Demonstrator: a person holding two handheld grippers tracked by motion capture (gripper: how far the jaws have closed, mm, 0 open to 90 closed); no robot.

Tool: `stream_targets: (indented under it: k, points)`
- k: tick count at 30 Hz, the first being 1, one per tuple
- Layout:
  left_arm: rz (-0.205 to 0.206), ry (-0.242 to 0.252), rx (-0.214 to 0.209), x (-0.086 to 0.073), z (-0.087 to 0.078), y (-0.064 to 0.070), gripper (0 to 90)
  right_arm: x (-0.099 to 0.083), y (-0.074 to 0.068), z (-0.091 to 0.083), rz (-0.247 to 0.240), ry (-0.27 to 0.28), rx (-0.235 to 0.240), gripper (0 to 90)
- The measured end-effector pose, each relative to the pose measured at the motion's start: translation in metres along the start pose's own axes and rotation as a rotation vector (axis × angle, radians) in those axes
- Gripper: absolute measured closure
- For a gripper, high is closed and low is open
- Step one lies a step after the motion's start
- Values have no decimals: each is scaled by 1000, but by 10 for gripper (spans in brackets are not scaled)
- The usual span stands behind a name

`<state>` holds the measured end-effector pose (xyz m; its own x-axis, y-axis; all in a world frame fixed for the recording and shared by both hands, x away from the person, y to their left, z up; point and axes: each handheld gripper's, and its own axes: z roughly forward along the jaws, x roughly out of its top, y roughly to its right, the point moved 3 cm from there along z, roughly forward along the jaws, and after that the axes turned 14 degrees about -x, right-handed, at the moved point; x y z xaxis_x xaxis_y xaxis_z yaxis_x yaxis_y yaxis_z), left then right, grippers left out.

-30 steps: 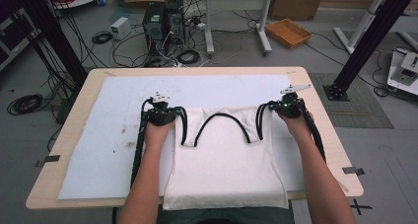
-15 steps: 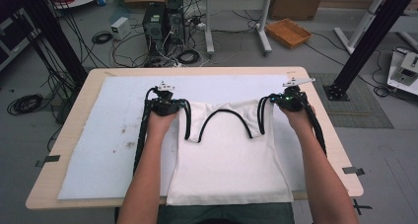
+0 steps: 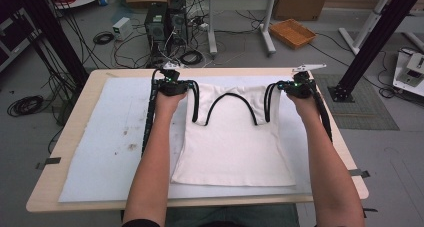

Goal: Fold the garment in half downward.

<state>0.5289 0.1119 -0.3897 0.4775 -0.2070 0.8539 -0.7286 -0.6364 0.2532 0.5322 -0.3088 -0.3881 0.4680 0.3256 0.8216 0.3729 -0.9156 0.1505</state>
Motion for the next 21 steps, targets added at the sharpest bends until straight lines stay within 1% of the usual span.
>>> stream_targets:
  k: [1,2,3,4,5,6,7,9,10,11,12,13,15,17,18,19,21]
  points:
    - [0,-16,-11,-2,-1,1,836,0,0,0,-2,2,3,872]
    - [-3,-19,-19,-3,-2,2,836,0,-1,-1,-4,3,9,872]
    - [17,-12,-11,-5,-4,3,835,0,-2,-2,-3,4,13,872]
    - [25,3,-10,-7,-5,5,835,-1,-3,-4,-1,4,22,872]
    - [18,14,-16,-10,-7,6,834,-2,-3,-5,-2,11,27,872]
    - [18,15,-18,-11,-8,6,835,-4,-3,-7,1,17,33,872]
    - [16,-2,-22,-15,-10,6,834,-5,-3,-8,1,20,35,871]
    - [8,-15,-34,-16,-13,8,833,-6,-4,-14,14,22,59,871]
    - [16,-20,-38,-15,-15,10,833,-6,-4,-17,17,21,72,871]
    - [27,-13,-36,-14,-17,13,832,-6,-5,-19,9,24,76,871]
    - [53,15,-27,-14,-20,16,832,-5,-6,-23,2,25,80,871]
    - [64,27,-25,-15,-22,19,832,-4,-7,-27,-7,32,83,871]
    - [75,14,-28,-17,-25,24,832,-2,-10,-34,-17,50,95,871]
    - [82,23,-32,-19,-30,28,833,-2,-14,-43,-33,83,94,871]
    - [80,16,-33,-19,-31,29,833,-4,-16,-47,-39,89,100,871]
    - [87,7,-34,-19,-34,31,832,-5,-17,-49,-39,88,102,871]
    - [102,19,-38,-17,-39,35,832,-9,-18,-54,-40,100,111,871]
